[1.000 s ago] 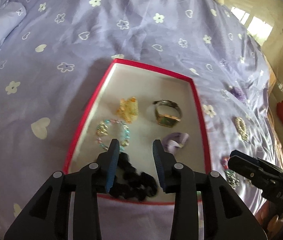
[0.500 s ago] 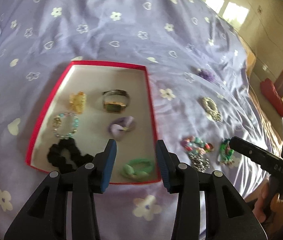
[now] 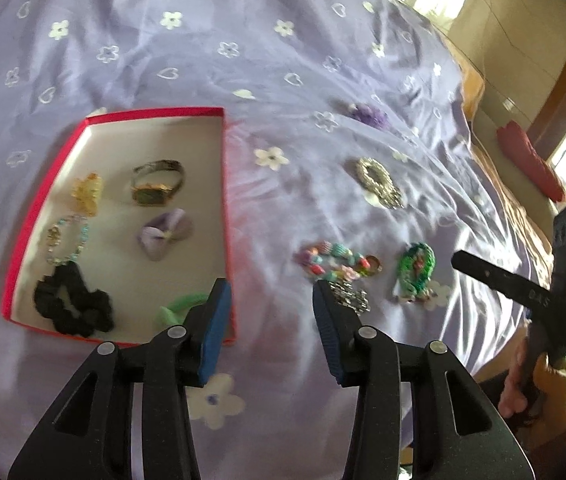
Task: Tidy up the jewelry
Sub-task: 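Move both grippers back from the box toward the remaining jewelry, then grasp the silver chain with the left gripper while the right gripper grasps the green braided hair tie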
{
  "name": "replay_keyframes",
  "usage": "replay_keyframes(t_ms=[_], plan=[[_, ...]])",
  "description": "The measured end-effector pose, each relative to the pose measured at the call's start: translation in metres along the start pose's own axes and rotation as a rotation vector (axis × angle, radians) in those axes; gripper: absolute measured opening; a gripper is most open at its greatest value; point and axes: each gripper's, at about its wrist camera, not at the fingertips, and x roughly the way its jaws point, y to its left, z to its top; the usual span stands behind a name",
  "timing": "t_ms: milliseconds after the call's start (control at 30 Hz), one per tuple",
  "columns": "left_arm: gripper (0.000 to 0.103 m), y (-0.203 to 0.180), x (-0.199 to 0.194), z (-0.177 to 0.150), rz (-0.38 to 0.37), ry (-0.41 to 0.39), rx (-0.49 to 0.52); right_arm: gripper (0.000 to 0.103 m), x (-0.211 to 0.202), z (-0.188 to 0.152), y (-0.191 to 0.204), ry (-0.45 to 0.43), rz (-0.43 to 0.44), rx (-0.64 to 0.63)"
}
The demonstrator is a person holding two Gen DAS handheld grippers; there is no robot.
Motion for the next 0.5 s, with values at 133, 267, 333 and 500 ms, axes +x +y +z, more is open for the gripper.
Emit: replay_keyframes(t_ms=[133, 267, 333, 500], plan=[[0.042, -0.017, 0.011, -0.004, -0.014, 0.028, 0.038, 0.046, 0.005, -0.001, -0.012, 0.004, -0.006, 0.025], [0.044, -0.034, 0.025, -0.007, -0.027, 0.063, 0.073, 0.046, 0.010, -0.004, -0.020, 0.014, -0.003, 0.036], [0.047, -0.042, 0.033, -0.008, -0.031, 0.079, 0.093, 0.046, 0.014, -0.003, -0.021, 0.018, -0.007, 0.038], [0.050, -0.058, 0.055, -0.011, -0.033, 0.115, 0.142, 0.044, 0.028, 0.002, -0.023, 0.034, -0.020, 0.033]])
